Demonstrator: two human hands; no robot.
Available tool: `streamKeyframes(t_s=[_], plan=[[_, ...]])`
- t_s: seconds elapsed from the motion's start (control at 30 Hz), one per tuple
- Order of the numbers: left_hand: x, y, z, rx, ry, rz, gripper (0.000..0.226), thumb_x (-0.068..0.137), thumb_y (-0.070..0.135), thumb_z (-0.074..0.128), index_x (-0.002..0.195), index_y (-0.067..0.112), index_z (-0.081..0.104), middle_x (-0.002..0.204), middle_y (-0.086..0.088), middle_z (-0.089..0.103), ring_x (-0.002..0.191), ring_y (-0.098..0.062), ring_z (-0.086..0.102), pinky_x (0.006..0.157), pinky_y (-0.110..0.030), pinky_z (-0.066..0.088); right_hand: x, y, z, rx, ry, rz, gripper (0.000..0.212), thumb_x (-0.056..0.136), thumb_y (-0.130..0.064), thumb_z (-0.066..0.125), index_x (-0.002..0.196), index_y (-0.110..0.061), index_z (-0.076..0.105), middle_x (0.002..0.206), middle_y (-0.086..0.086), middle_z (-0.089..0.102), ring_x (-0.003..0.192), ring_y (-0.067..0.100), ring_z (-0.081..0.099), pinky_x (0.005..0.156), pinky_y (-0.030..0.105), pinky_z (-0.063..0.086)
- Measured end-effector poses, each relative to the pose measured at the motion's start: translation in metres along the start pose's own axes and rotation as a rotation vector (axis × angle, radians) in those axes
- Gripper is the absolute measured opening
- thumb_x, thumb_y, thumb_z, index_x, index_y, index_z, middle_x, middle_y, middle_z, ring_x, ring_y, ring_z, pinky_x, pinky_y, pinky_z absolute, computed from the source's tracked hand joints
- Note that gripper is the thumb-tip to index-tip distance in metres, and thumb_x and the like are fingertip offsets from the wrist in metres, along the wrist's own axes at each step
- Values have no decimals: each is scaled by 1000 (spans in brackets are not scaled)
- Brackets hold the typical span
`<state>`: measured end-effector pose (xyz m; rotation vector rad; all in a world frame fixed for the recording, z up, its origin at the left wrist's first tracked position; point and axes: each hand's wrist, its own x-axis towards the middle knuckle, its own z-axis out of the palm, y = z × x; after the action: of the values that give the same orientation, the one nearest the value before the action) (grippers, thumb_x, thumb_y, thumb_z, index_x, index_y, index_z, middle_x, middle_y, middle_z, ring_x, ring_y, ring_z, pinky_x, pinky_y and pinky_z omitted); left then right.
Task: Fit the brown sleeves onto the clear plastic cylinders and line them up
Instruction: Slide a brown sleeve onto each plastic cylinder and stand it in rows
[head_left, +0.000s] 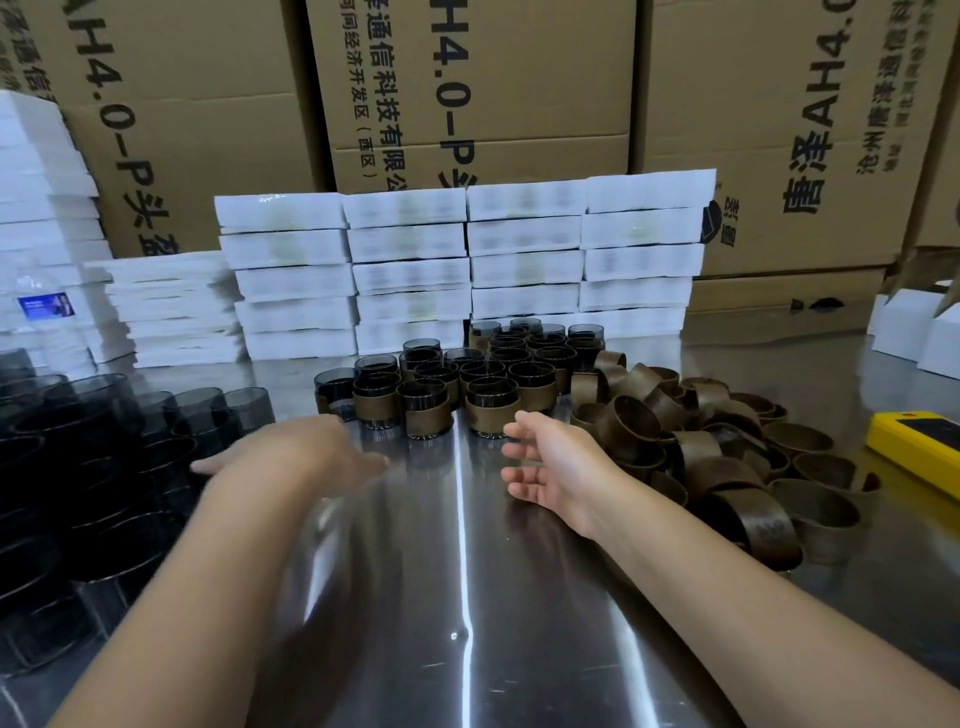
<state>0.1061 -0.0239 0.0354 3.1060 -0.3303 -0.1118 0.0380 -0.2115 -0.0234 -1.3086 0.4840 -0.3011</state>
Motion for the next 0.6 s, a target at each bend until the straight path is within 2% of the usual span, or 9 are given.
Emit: streamKeyframes(t_s=[0.07,0.23,0.3,0.37,0.4,0.5,0.53,0.6], plan=[[-6,-9,-9,-8,-24,9,66,92,61,44,139,15,46,149,-5,43,134,-25,43,107,-33,33,1,0,1,-7,-3,-2,21,97,-30,49,99,-13,62,97,6,59,63,17,56,48,24,47],[-16,-20,-14,34,-134,21,76,93,66,36,149,16,29,158,-2,26,141,-21,32,111,-31,27,1,-1,1,-30,-19,-9,22,97,-31,49,101,-13,62,98,6,59,63,16,56,48,23,47],[-19,-20,-16,48,-154,30,75,93,65,35,150,17,27,156,0,30,132,-20,45,105,-28,32,0,-2,2,-34,-24,-11,21,97,-31,49,98,-14,62,97,5,59,63,16,56,49,23,47],[-21,-18,-16,47,-165,47,74,93,65,35,150,19,26,153,1,34,103,-17,60,92,-25,37,-1,-2,2,-37,-28,-10,21,97,-31,49,96,-14,61,97,5,59,63,17,56,49,23,46],[-21,-16,-16,49,-161,47,74,93,65,35,150,19,26,153,1,35,97,-16,60,89,-25,38,-1,-2,2,-38,-30,-10,21,97,-31,49,95,-14,61,96,5,59,63,17,56,49,23,46],[-19,-15,-15,81,-151,28,71,95,61,35,152,19,24,156,1,30,122,-20,54,98,-26,37,-3,-3,3,-43,-34,-13,21,97,-30,48,94,-14,61,96,6,60,61,16,55,47,22,46],[-18,-15,-14,86,-157,31,69,96,60,35,151,20,25,156,1,30,120,-19,56,97,-25,37,-4,-3,3,-47,-36,-13,21,97,-30,48,94,-14,61,96,6,60,61,16,55,47,22,46],[-15,-14,-11,89,-167,49,67,95,60,36,148,19,32,151,1,39,90,-13,65,88,-24,39,-5,-3,3,-59,-40,-15,21,97,-29,48,93,-14,61,95,6,60,60,16,55,46,22,46]])
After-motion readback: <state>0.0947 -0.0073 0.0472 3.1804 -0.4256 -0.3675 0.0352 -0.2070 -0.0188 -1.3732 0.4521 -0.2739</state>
